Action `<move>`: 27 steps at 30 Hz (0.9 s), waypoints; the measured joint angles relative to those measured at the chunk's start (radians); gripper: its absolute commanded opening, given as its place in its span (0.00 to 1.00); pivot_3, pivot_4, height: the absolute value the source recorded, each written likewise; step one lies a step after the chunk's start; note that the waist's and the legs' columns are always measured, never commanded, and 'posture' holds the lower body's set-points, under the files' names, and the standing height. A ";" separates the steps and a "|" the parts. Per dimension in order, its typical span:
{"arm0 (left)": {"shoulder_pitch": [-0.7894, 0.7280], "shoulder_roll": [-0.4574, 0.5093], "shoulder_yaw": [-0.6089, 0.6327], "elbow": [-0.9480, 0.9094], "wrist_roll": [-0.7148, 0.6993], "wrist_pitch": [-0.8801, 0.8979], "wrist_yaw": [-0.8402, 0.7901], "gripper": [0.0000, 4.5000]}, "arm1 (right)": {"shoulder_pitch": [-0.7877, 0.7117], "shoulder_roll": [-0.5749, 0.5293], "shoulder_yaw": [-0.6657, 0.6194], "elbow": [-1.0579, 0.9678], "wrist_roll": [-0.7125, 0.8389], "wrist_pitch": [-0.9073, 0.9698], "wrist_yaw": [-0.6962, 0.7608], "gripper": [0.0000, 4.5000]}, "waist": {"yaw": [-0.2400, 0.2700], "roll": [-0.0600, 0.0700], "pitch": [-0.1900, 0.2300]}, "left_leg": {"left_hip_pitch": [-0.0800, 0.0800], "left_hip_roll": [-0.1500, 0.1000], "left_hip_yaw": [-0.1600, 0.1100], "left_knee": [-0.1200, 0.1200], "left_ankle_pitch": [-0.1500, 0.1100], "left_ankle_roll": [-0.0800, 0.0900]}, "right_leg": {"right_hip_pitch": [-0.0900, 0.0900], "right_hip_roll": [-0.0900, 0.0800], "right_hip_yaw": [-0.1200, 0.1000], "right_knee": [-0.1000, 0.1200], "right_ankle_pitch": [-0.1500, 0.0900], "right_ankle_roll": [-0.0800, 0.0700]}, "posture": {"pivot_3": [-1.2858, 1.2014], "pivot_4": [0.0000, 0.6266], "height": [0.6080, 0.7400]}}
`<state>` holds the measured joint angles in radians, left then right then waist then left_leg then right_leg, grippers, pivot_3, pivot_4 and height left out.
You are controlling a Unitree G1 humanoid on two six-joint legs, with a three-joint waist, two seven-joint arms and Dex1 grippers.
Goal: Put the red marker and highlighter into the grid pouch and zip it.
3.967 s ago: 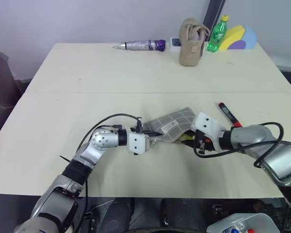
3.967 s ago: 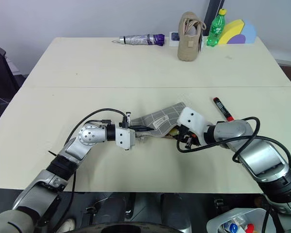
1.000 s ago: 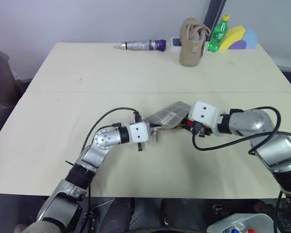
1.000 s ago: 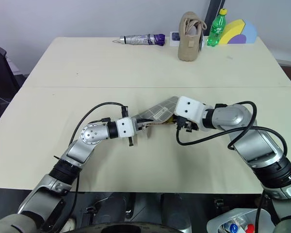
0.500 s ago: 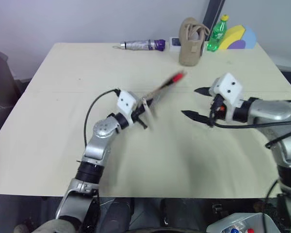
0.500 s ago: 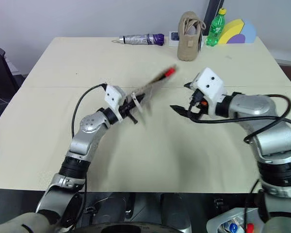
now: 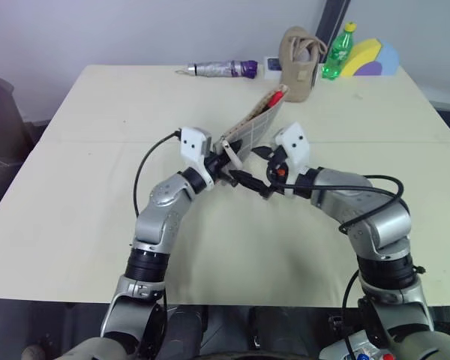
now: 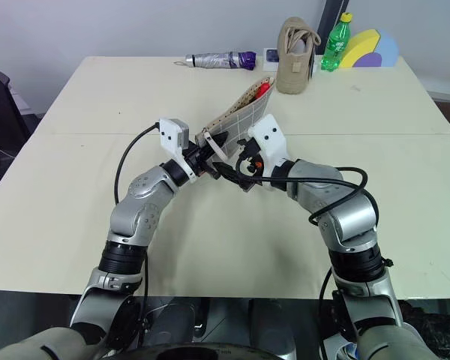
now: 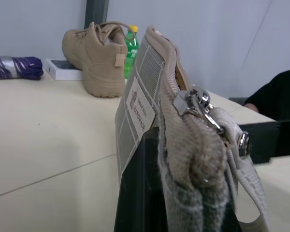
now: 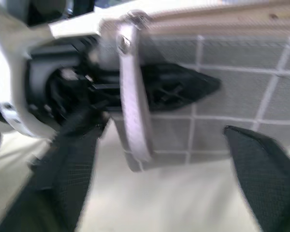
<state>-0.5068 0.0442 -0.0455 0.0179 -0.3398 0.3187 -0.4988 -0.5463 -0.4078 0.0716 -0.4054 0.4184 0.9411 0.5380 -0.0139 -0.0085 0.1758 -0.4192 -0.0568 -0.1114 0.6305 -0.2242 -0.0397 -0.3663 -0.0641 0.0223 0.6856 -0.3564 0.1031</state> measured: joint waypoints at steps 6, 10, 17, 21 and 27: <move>0.004 0.024 -0.002 0.000 0.006 -0.006 -0.001 0.00 | -0.020 -0.020 -0.006 0.002 -0.001 0.011 -0.001 0.01 | -0.001 0.000 0.000 | 0.000 0.000 0.000 0.000 0.000 0.000 | 0.000 0.000 0.000 0.000 0.000 0.000 | 0.52 0.24 1.00; 0.023 0.051 -0.005 0.001 0.026 -0.026 -0.018 0.00 | -0.044 -0.070 -0.037 0.019 -0.003 0.001 0.006 0.01 | 0.000 0.000 0.000 | 0.000 0.000 0.000 0.000 0.000 0.000 | 0.000 0.000 0.000 0.000 0.000 0.000 | 0.52 0.24 1.00; 0.035 0.101 -0.057 0.003 0.070 -0.080 -0.070 0.00 | -0.170 -0.144 -0.100 0.196 -0.062 -0.114 -0.052 0.01 | -0.001 0.000 0.000 | 0.000 0.000 0.001 0.000 0.000 0.000 | -0.001 0.000 0.001 0.001 0.000 0.000 | 0.52 0.24 1.00; 0.049 0.132 -0.061 -0.001 0.079 -0.125 -0.099 0.00 | -0.222 -0.176 -0.158 0.355 -0.152 -0.212 -0.153 0.01 | 0.000 0.000 0.000 | -0.001 0.000 0.002 -0.001 0.000 0.000 | -0.002 0.000 0.001 0.000 0.000 0.000 | 0.52 0.24 1.00; 0.071 0.136 -0.095 -0.019 0.087 -0.134 -0.111 0.00 | -0.228 -0.185 -0.153 0.428 -0.192 -0.238 -0.179 0.12 | -0.006 0.000 0.000 | -0.005 0.001 0.002 -0.001 0.000 0.000 | -0.007 0.000 0.002 0.002 0.000 0.000 | 0.52 0.24 1.00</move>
<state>-0.4362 0.1800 -0.1401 -0.0011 -0.2529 0.1851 -0.6100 -0.7738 -0.5927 -0.0814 0.0225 0.2264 0.7033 0.3586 -0.0201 -0.0080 0.1756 -0.4241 -0.0563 -0.1092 0.6295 -0.2241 -0.0399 -0.3730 -0.0641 0.0241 0.6872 -0.3564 0.1030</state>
